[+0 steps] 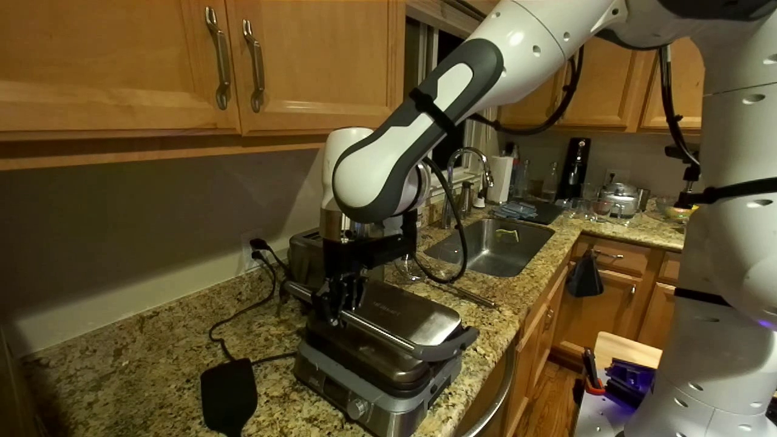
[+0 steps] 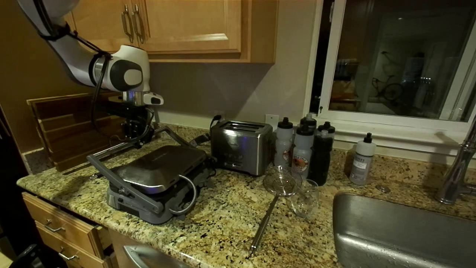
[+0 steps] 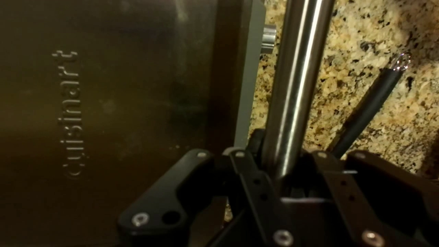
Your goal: Open the sandwich maker
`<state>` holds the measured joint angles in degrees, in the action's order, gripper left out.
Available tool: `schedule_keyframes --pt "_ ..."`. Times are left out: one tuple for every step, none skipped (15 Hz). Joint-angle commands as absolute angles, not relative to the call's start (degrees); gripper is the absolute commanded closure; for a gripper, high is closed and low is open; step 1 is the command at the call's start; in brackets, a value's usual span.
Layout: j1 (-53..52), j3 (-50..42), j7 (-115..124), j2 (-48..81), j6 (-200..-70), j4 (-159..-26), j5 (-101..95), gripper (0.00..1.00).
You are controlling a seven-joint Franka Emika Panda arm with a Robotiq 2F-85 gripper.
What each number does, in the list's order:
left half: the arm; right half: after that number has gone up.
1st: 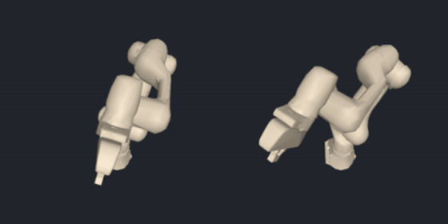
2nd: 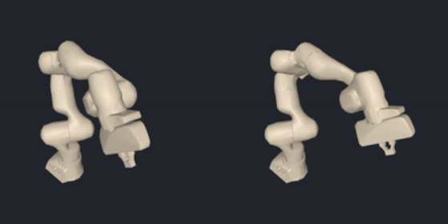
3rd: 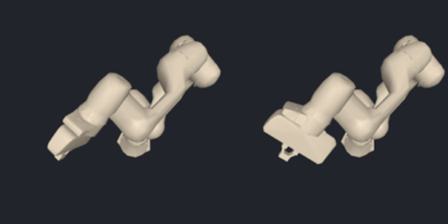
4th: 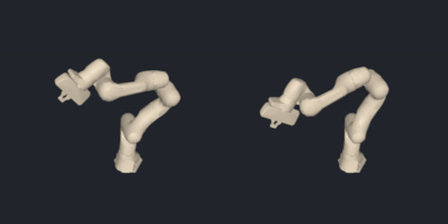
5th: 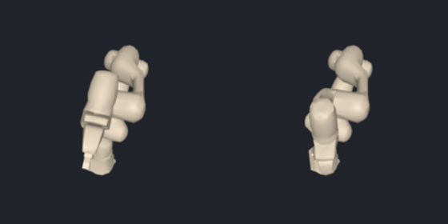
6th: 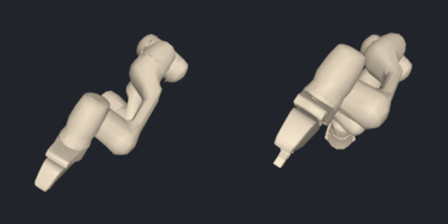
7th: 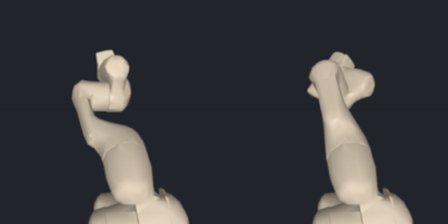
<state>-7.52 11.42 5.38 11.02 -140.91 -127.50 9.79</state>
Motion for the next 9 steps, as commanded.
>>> schedule_keyframes --pt "-6.94 9.63 3.21 3.15 -138.07 -131.6 8.03 0.97" --pt "-6.77 9.35 2.8 1.69 -137.46 -132.24 7.63 0.97" --pt "-6.56 8.92 2.55 0.2 -136.83 -132.79 7.22 0.97" --pt "-6.3 8.39 2.22 -1.46 -135.98 -133.29 6.5 0.97" --pt "-6.11 7.85 2.02 -2.92 -135.06 -133.58 5.59 0.97" --pt "-5.84 7.24 1.46 -4.59 -133.92 -133.84 4.62 0.97" --pt "-5.57 6.6 1.11 -6.02 -133.05 -133.98 3.72 0.97" --pt "-5.05 5.8 0.5 -7.63 -132.09 -134.12 2.8 0.97" --pt "-4.49 5.06 0.03 -9.06 -131.39 -134.27 2.12 0.97"
